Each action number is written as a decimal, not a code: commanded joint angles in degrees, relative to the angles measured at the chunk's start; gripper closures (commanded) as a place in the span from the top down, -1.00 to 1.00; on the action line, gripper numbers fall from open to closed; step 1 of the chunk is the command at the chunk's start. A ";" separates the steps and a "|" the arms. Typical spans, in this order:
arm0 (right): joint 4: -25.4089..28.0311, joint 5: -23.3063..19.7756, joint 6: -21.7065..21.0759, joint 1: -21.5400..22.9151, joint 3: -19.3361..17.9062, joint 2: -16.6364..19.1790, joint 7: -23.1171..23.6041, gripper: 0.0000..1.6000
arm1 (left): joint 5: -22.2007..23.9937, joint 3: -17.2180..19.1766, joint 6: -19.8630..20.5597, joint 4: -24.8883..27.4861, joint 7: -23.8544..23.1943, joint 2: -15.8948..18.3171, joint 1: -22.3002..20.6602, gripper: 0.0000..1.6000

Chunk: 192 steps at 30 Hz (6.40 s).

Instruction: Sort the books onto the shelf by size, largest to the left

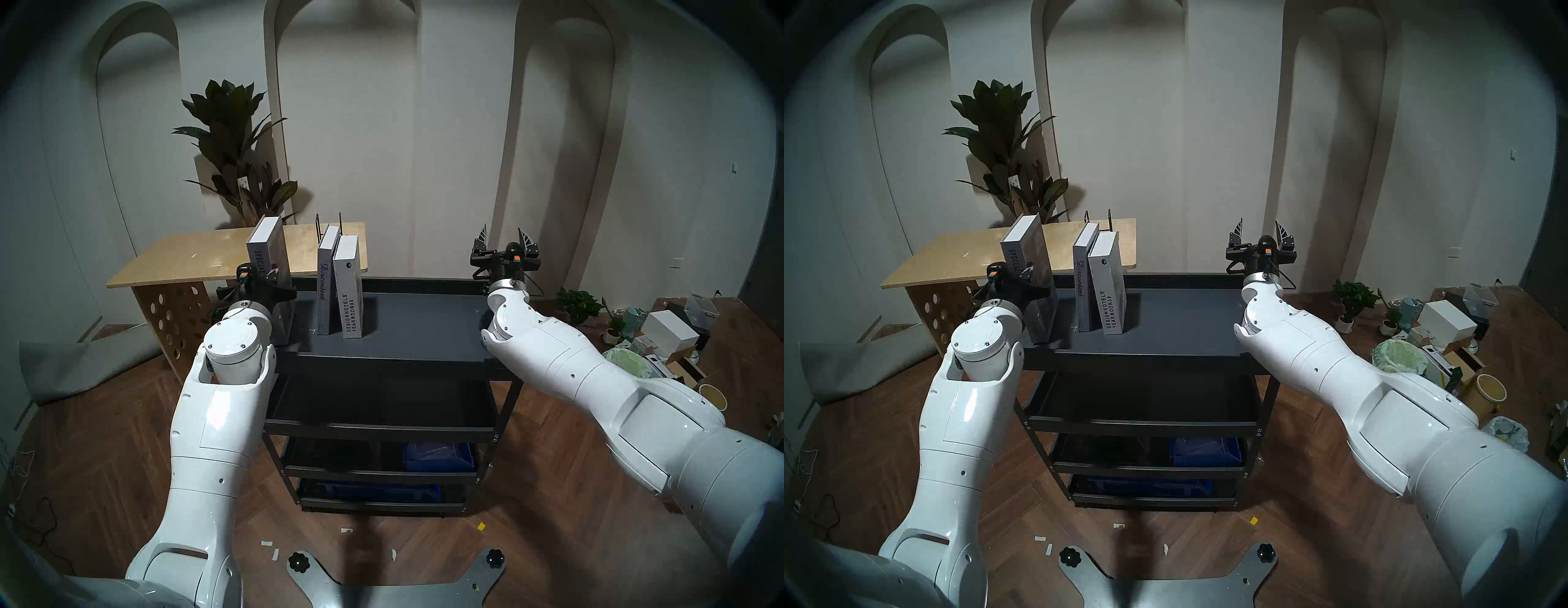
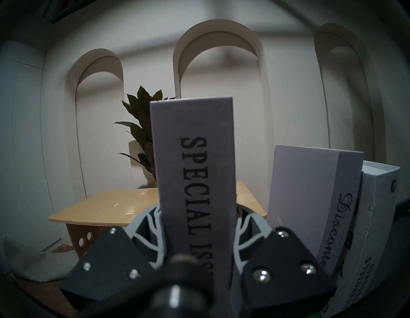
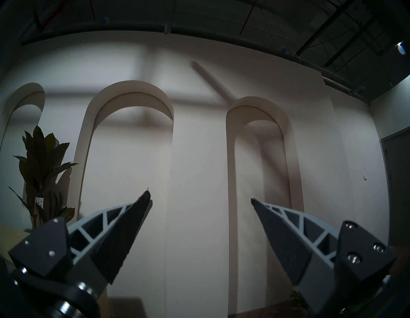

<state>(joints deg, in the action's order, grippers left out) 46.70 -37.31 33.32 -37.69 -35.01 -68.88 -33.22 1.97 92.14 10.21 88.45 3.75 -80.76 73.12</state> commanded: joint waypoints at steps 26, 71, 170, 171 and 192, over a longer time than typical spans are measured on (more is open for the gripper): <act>27.00 -2.61 -19.35 -6.06 -2.08 12.62 -8.95 1.00 | 1.56 -1.23 -3.35 -8.89 -3.29 1.00 -8.17 -1.00; 30.75 -5.84 -22.04 -6.70 -2.15 15.03 -8.86 1.00 | 0.82 -2.50 1.03 -5.52 -1.74 0.43 -7.12 1.00; 38.70 -26.84 -22.89 -10.70 -4.62 29.41 25.86 1.00 | 2.90 10.42 2.38 7.76 -2.31 8.71 8.60 1.00; 38.74 -26.75 -22.84 -10.70 -4.58 29.41 25.68 1.00 | 2.89 10.41 2.38 7.75 -2.29 8.71 8.59 1.00; 38.92 -26.30 -22.57 -10.72 -4.41 29.38 24.80 1.00 | 2.83 10.39 2.34 7.70 -2.26 8.70 8.55 1.00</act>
<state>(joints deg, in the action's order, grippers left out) 84.99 -63.44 9.95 -48.96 -38.72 -39.48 -8.77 4.66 102.63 12.95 95.17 1.69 -72.31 83.13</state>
